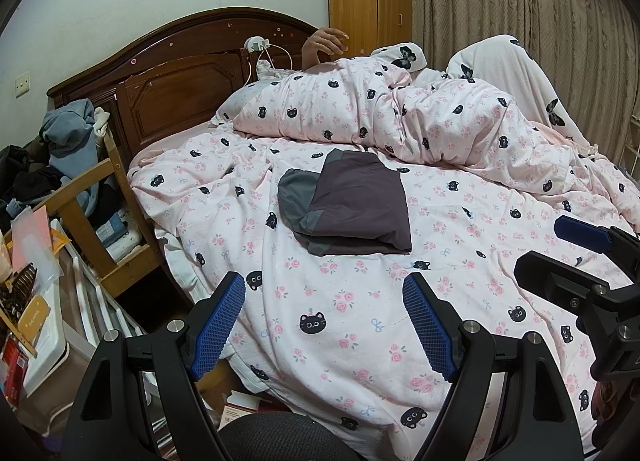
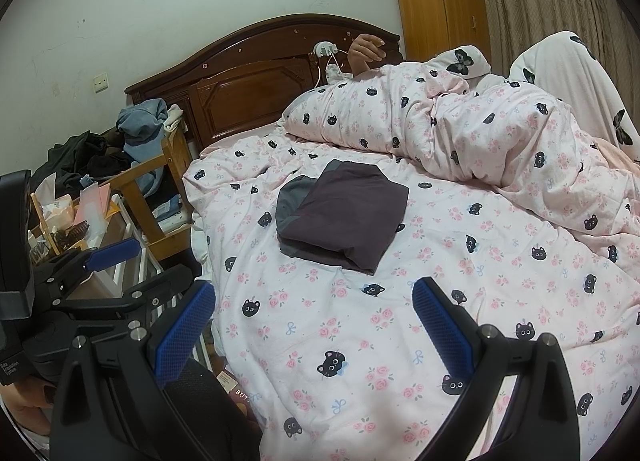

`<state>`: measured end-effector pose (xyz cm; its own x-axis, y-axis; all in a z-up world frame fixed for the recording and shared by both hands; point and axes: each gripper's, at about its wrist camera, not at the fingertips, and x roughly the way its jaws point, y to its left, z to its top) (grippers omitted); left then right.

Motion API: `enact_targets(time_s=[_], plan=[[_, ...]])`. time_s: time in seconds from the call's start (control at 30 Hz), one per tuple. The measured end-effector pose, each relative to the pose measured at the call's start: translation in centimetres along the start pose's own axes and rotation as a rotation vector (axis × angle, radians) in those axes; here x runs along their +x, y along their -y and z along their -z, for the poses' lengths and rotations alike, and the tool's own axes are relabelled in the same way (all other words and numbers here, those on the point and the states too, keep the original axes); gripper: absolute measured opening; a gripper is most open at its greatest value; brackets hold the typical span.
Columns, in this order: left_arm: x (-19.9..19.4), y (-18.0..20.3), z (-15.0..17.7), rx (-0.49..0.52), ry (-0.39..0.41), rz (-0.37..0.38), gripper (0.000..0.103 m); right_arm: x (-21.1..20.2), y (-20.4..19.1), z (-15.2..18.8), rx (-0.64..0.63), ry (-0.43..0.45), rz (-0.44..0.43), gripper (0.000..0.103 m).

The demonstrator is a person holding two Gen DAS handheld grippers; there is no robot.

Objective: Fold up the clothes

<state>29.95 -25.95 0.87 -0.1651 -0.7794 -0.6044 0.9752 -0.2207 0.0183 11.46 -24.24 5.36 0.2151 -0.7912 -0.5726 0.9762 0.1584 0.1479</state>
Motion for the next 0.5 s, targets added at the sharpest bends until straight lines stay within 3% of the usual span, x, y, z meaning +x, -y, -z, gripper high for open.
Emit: enact_targets(time_s=[0.5], plan=[[0.07,0.11,0.05,0.004,-0.003,-0.002,0.077,0.28,0.25,0.09,0.005,-0.005,-0.001,0.101]])
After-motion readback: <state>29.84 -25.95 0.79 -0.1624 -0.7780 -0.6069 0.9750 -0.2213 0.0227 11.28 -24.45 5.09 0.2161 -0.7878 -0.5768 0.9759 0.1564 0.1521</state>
